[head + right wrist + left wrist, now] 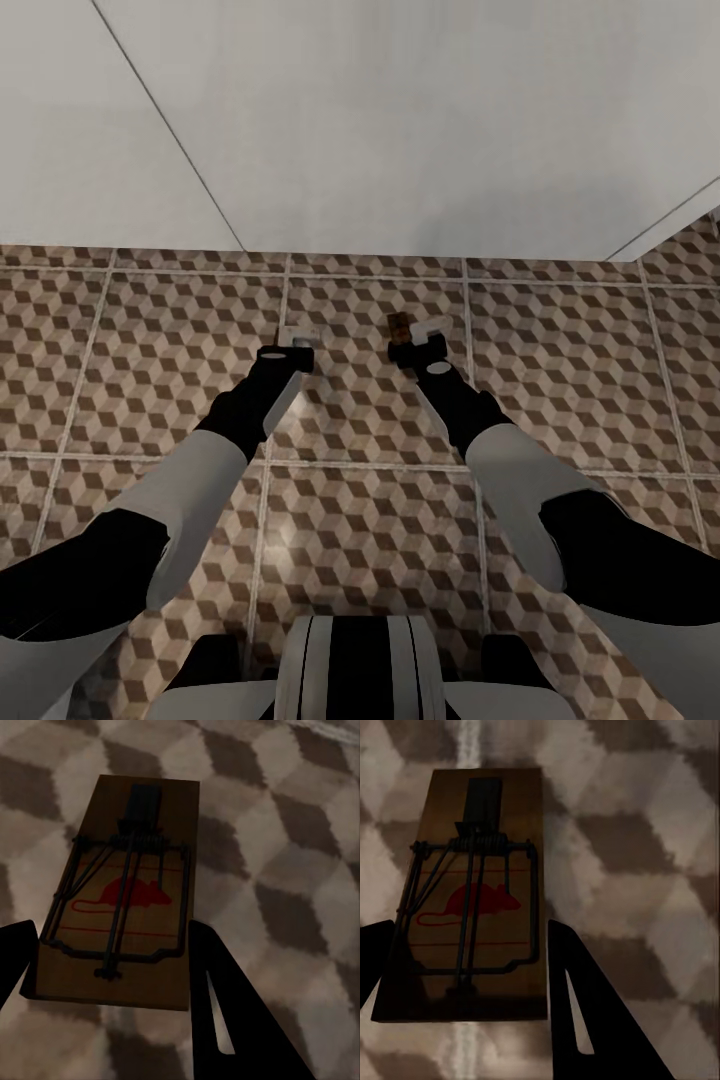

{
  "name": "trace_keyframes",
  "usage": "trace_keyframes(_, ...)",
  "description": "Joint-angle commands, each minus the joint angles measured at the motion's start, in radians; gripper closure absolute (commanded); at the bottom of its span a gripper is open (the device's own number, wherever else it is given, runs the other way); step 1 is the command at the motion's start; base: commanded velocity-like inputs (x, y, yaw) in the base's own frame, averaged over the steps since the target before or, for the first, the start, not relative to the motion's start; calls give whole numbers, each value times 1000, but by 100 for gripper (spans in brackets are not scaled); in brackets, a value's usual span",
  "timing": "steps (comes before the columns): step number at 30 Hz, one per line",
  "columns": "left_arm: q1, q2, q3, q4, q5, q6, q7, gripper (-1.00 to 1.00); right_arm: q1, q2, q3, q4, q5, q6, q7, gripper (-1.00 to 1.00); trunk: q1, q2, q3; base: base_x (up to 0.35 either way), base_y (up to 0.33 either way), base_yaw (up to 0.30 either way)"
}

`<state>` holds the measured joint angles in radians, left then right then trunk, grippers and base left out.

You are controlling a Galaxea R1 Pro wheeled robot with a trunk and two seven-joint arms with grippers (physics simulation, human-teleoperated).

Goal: Take the four mousetraps from the cabinet in the bathroom and place them on the bathroom floor. Make sure all four end up on the same floor surface, and ensure that at least two of them are either under or directly next to the same bathroom sink.

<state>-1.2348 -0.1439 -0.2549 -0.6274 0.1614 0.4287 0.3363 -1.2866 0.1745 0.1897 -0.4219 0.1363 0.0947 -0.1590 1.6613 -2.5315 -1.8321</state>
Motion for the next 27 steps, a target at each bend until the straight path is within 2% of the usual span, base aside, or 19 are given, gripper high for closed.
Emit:
trace_keyframes(1, -1, 1, -6, -8, 8, 5, 10, 100, 0, 0, 3, -1, 7, 8, -4, 100, 0, 0, 0, 0, 0, 0)
trace_keyframes(5, -1, -1, -5, -45, 7, 4, 10, 100, 0, 0, 4, 0, 6, 9, -4, 100, 0, 0, 0, 0, 0, 0)
trace_keyframes(10, -1, -3, -6, -19, 8, -14, 10, 100, 1, 0, 2, 1, 5, 5, -3, 100, 0, 0, 0, 0, 0, 0)
trace_keyframes(17, -1, -9, -8, 64, 9, -153, 10, 100, 1, 0, 5, 5, 2, 0, -2, 100, 0, 0, 0, 0, 0, 0)
trace_keyframes(22, -1, -9, -10, 84, 8, -190, 9, 100, 1, 0, 5, 6, 1, -4, 1, 100, 0, 0, 0, 0, 0, 0)
trace_keyframes(27, 0, -9, -17, 112, 8, -278, 9, 100, 1, 0, 5, 6, 0, -5, 3, 100, 0, 0, 0, 0, 0, 0)
